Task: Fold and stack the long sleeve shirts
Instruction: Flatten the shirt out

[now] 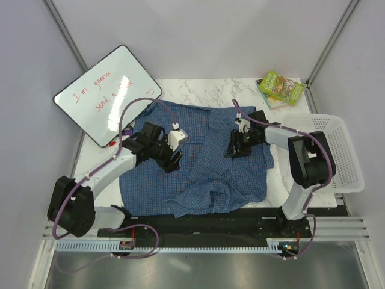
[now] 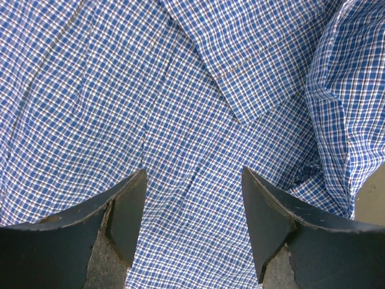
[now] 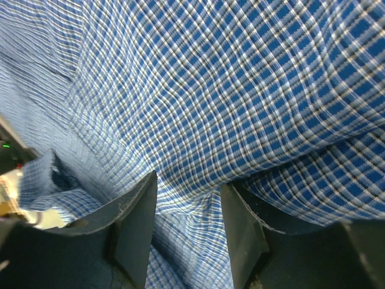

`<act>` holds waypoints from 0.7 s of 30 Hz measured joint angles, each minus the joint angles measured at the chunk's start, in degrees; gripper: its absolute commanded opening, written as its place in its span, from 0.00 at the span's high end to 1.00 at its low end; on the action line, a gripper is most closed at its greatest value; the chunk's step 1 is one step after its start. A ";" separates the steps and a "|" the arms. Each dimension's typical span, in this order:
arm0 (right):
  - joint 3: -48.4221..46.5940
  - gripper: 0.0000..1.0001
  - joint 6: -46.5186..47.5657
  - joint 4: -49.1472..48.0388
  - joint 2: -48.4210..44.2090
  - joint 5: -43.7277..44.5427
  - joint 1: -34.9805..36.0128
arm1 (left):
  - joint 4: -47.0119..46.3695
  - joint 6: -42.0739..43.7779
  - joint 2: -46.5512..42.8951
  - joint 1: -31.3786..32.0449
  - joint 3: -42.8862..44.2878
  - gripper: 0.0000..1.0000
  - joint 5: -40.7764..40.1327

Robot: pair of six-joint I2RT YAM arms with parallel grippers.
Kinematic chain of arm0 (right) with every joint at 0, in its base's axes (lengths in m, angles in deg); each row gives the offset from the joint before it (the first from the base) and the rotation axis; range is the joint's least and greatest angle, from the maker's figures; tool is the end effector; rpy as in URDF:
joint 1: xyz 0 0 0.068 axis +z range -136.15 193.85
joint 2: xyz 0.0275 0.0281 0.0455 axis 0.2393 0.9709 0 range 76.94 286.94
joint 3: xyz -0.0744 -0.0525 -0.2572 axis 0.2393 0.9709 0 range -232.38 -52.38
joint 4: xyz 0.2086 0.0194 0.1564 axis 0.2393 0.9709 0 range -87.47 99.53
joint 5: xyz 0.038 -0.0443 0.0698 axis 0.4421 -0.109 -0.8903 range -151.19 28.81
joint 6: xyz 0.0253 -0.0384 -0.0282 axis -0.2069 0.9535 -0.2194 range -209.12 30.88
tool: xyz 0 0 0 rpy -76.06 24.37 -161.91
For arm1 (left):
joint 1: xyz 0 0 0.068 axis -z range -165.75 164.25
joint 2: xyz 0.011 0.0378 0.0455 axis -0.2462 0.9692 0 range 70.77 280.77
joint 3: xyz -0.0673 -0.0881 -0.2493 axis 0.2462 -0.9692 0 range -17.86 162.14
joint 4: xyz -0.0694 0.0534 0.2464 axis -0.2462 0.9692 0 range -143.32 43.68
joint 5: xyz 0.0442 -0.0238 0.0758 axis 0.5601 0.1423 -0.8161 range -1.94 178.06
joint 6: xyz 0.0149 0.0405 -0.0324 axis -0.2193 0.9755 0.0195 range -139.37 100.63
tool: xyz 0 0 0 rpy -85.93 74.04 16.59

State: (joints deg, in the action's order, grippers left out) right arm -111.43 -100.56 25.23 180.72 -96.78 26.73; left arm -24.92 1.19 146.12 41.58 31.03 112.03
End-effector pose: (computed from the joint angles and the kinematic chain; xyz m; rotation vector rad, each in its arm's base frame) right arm 0.3256 0.0957 0.1450 -0.2092 2.7278 0.9713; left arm 0.2248 -0.1324 0.2263 1.1665 2.2138 -0.5756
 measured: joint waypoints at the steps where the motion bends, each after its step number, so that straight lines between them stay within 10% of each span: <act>1: 0.09 0.52 -1.22 -0.68 0.11 -0.74 0.00 | -0.20 0.02 0.02 -0.02 0.04 0.28 0.00; 8: 0.55 0.59 -5.35 -4.11 -0.37 -3.43 -1.09 | -0.28 -0.11 0.11 -1.14 0.04 0.28 0.09; 15: 0.48 1.00 -6.97 -5.68 -1.95 -3.67 -2.29 | -0.28 -0.46 1.38 -2.80 0.42 0.29 0.26; 21: -0.17 1.00 -7.43 -6.14 -1.99 -4.98 -2.34 | -0.28 -1.16 6.08 -10.62 5.20 0.28 1.86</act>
State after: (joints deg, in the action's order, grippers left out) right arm -111.60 -107.99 19.08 178.74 -101.77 24.39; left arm -25.20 0.03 152.20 30.96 36.23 113.89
